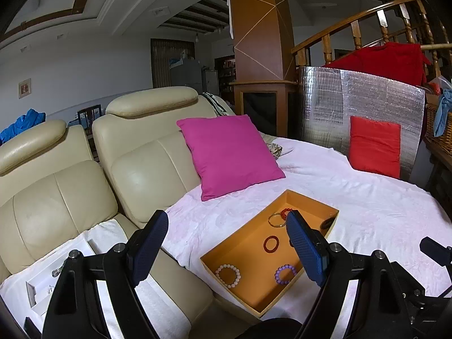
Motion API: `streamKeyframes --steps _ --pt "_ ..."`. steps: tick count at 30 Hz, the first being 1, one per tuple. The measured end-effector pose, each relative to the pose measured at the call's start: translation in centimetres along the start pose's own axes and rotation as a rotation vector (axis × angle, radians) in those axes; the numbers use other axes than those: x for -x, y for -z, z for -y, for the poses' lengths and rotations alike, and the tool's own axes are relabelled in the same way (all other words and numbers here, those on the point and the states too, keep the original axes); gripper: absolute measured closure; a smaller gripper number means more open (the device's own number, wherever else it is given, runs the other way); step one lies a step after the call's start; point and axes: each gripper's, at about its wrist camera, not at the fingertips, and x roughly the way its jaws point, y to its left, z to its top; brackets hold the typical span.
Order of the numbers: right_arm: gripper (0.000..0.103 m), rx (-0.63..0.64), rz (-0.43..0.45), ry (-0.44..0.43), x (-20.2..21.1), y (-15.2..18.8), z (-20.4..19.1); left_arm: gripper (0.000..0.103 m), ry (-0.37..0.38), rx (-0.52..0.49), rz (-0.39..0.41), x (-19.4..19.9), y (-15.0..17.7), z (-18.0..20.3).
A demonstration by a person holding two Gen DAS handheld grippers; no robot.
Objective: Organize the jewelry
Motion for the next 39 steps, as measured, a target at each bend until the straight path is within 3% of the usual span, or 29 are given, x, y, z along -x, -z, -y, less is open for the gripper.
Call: streamKeyframes --steps 39 --pt "0.02 0.063 -0.022 0.021 -1.2 -1.0 -2.5 0.017 -0.008 0.053 -0.021 -1.2 0.1 -2.7"
